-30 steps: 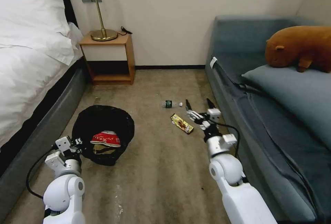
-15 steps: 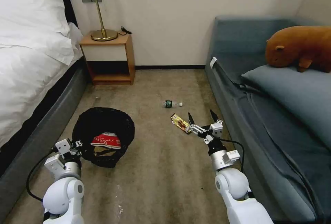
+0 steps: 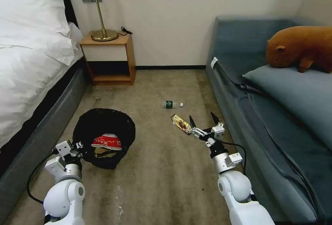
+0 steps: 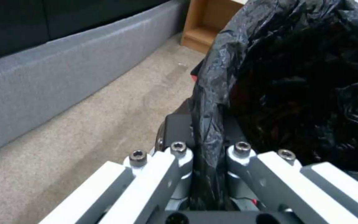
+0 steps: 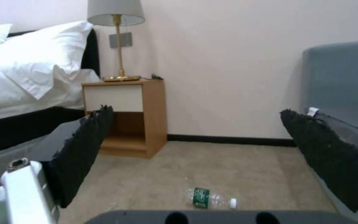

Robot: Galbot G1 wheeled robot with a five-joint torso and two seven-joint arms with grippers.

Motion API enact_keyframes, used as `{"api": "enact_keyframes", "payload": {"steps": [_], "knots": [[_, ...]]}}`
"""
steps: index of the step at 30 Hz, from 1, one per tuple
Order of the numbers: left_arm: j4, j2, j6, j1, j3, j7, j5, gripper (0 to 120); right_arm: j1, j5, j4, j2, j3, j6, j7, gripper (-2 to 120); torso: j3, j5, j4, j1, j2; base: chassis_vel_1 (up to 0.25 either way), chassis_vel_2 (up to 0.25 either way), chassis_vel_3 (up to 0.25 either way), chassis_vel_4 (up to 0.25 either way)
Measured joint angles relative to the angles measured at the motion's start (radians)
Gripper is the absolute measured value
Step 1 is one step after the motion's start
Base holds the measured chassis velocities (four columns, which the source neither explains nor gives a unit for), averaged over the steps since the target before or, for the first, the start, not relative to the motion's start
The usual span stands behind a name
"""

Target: Pick up the trash bin, then pick up the garbage on the floor and place it into the trash bin.

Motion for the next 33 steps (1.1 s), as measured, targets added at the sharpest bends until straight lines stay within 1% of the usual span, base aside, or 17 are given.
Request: {"api": "enact_keyframes", "payload": {"steps": [8, 22, 28, 33], "knots": [[0.000, -0.003, -0.001, -0.004, 0.002, 0.000, 0.002, 4, 0.000, 0.001, -0.008, 0.001, 0.008, 0.008, -0.002, 100, 0.000, 0.0000, 0.0000, 0.000, 0.000, -0.008, 0.005, 0.001, -0.005], [0.005, -0.002, -0.004, -0.007, 0.003, 0.000, 0.003, 4, 0.004, 0.001, -0.019, 0.007, 0.013, 0.020, -0.006, 100, 0.000, -0.0001, -0.0002, 0.000, 0.000, -0.117, 0.122, 0.114, -0.113], [0.006, -0.004, -0.004, -0.006, 0.003, 0.000, 0.005, 4, 0.004, 0.001, -0.024, 0.010, 0.014, 0.023, -0.009, 100, 0.000, 0.0000, 0.0001, 0.000, 0.000, -0.067, 0.091, 0.077, -0.052], [0.008, -0.006, -0.006, -0.003, 0.003, -0.001, 0.007, 4, 0.004, 0.001, -0.024, 0.010, 0.014, 0.025, -0.014, 100, 0.000, 0.0000, 0.0000, 0.000, 0.000, -0.009, 0.011, 0.009, -0.005]]}}
